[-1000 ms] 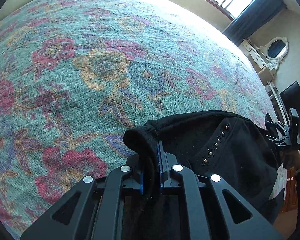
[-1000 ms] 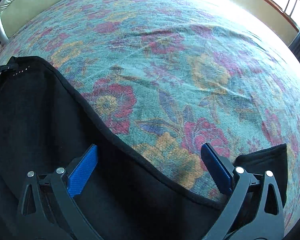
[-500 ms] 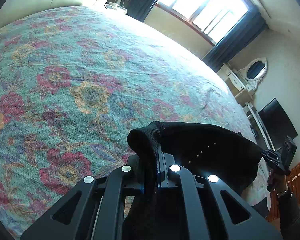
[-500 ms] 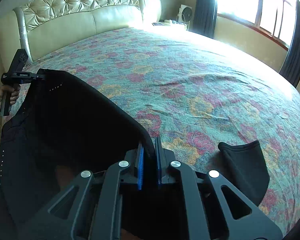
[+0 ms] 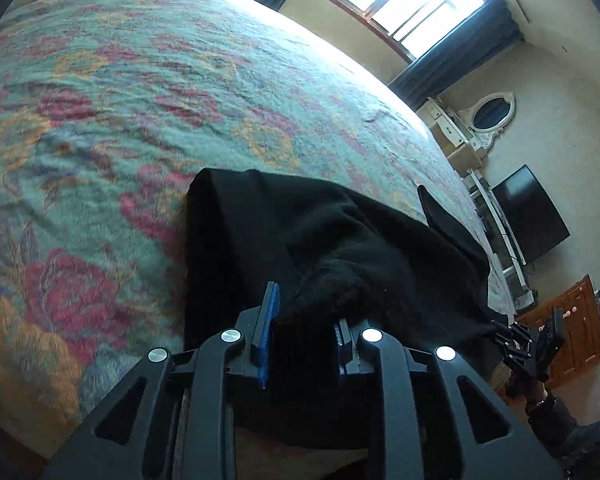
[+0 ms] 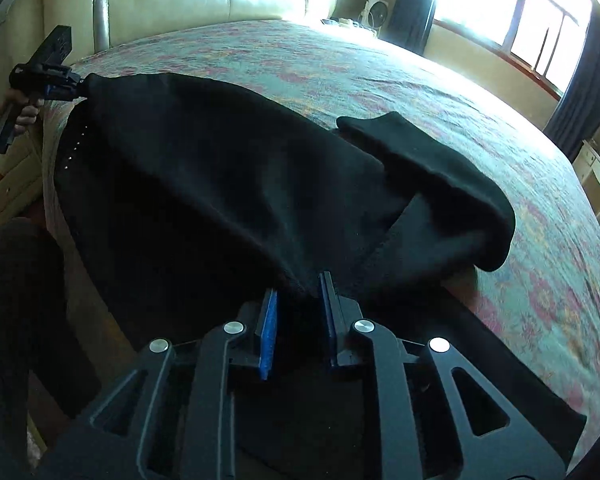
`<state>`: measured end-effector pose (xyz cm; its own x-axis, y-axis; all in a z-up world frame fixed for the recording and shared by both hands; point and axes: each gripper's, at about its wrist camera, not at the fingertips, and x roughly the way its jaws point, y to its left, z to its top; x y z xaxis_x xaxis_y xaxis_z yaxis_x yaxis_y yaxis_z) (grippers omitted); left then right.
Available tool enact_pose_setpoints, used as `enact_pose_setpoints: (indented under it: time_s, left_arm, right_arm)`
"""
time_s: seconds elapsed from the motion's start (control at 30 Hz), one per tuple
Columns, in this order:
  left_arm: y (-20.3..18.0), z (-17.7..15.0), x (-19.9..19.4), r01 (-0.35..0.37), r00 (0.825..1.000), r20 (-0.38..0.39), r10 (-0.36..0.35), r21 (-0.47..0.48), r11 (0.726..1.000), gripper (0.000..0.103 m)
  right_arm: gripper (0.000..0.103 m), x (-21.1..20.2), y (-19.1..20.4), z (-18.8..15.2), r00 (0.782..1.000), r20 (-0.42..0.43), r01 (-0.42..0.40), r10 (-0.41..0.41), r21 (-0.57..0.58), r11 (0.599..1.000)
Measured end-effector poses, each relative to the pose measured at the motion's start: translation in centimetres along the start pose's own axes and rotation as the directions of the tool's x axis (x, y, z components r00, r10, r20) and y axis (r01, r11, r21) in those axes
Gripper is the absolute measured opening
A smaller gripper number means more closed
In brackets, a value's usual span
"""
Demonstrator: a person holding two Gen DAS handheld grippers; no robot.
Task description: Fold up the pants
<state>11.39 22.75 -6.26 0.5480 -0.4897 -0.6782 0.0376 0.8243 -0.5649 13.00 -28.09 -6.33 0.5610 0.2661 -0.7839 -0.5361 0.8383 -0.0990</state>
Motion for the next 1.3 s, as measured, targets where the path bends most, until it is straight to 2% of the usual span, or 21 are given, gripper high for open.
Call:
enact_pose_setpoints:
  time_s: [0.03,0.07,0.1,0.13,0.2,0.23,0.3,0.4,0.47,0.53,0.67,0.77,0.8,0.83,0.87,0.93,0.97,1.0,1.07,1.13,1.3]
  left_arm:
    - [0.4,-1.0,-0.4,-0.024,1.0,0.0,0.024,-0.027,0.999,0.03]
    - [0.8,-1.8,-0.8,-0.032,0.999,0.012,0.033,-0.066,0.997,0.032]
    - [1.1,-2.4,-1.4,-0.015,0.999,0.032,0.019,-0.114,0.993,0.032]
    - [1.3,-2.8,-2.0,0.008,0.998,0.062,0.002,-0.164,0.986,0.032]
    - [1.2,-3.5,-2.7,0.027,0.994,0.113,0.002,-0.253,0.967,0.036]
    - [0.9,-3.7,-2.8,0.044,0.991,0.134,-0.005,-0.289,0.956,0.043]
    - [0.4,-4.3,-2.8,0.093,0.983,0.183,-0.028,-0.355,0.93,0.05]
    - [-0.9,-4.4,-2.6,0.113,0.974,0.227,-0.023,-0.393,0.913,0.05]
    - [-1.7,-4.1,-1.9,0.084,0.975,0.221,0.005,-0.395,0.915,0.062]
    - [-1.7,-3.7,-0.9,0.067,0.978,0.207,0.023,-0.417,0.906,0.062]
    - [-1.3,-3.5,1.3,0.081,0.983,0.185,0.014,-0.496,0.865,0.063]
    - [-1.0,-3.5,2.1,0.116,0.979,0.205,-0.006,-0.53,0.84,0.062]
    - [-0.9,-3.4,2.3,0.131,0.977,0.215,-0.015,-0.537,0.833,0.058]
    - [-0.9,-3.2,2.5,0.13,0.976,0.215,-0.013,-0.541,0.831,0.037]
    - [-0.8,-3.1,2.9,0.102,0.981,0.195,0.008,-0.545,0.832,0.018]
    - [-0.9,-3.1,3.6,0.089,0.984,0.18,0.013,-0.548,0.831,0.014]
    - [-0.8,-3.2,3.6,0.095,0.983,0.185,0.009,-0.549,0.831,0.012]
    - [-0.7,-3.5,3.6,0.1,0.982,0.188,0.006,-0.549,0.83,0.012]
    - [-0.7,-3.7,3.2,0.116,0.979,0.202,-0.003,-0.552,0.826,0.009]
    - [-0.8,-4.0,2.3,0.135,0.975,0.222,-0.011,-0.551,0.823,0.007]
    - [-0.7,-3.7,-0.4,0.175,0.965,0.258,-0.039,-0.53,0.83,0.007]
  right_arm:
    - [0.028,-0.5,-0.5,-0.1,1.0,0.006,-0.028,0.027,0.083,0.996]
    - [0.044,-1.1,-1.4,0.0,0.997,0.032,-0.08,0.075,0.192,0.978]
    - [0.062,-1.7,-2.5,-0.1,0.99,0.068,-0.138,0.123,0.309,0.941]
    - [0.065,-2.2,-3.5,-0.3,0.982,0.109,-0.188,0.156,0.419,0.888]
    - [0.065,-2.3,-4.9,-1.3,0.948,0.202,-0.319,0.247,0.615,0.721]
    - [0.065,-1.9,-5.1,-2.1,0.924,0.241,-0.378,0.295,0.683,0.625]
    - [0.065,-0.7,-5.1,-3.2,0.901,0.284,-0.419,0.327,0.763,0.492]
    - [0.065,0.8,-4.3,-4.2,0.879,0.321,-0.446,0.352,0.815,0.37]
    - [0.065,1.9,-3.9,-4.7,0.878,0.326,-0.438,0.349,0.843,0.314]
    - [0.065,3.2,-3.9,-4.7,0.877,0.339,-0.436,0.34,0.86,0.266]
    - [0.065,4.1,-4.2,-4.7,0.879,0.357,-0.432,0.315,0.877,0.212]
    - [0.065,4.8,-4.3,-4.3,0.888,0.351,-0.418,0.296,0.885,0.205]
    - [0.063,4.8,-4.2,-4.2,0.894,0.343,-0.409,0.289,0.888,0.209]
    - [0.061,4.8,-4.1,-4.1,0.901,0.332,-0.396,0.28,0.892,0.217]
    - [0.054,4.8,-4.0,-4.1,0.909,0.319,-0.381,0.268,0.897,0.223]
    - [0.037,5.1,-4.0,-4.4,0.914,0.31,-0.37,0.26,0.902,0.225]
    - [0.019,5.4,-4.0,-4.7,0.914,0.31,-0.369,0.262,0.903,0.221]
    - [0.012,5.8,-4.1,-5.1,0.912,0.314,-0.372,0.266,0.905,0.206]
    - [0.009,5.6,-4.1,-5.9,0.903,0.343,-0.392,0.26,0.904,0.168]
    - [0.008,4.5,-3.9,-5.8,0.896,0.37,-0.417,0.244,0.891,0.179]
    - [0.008,0.6,-3.2,-4.4,0.875,0.427,-0.477,0.229,0.84,0.257]
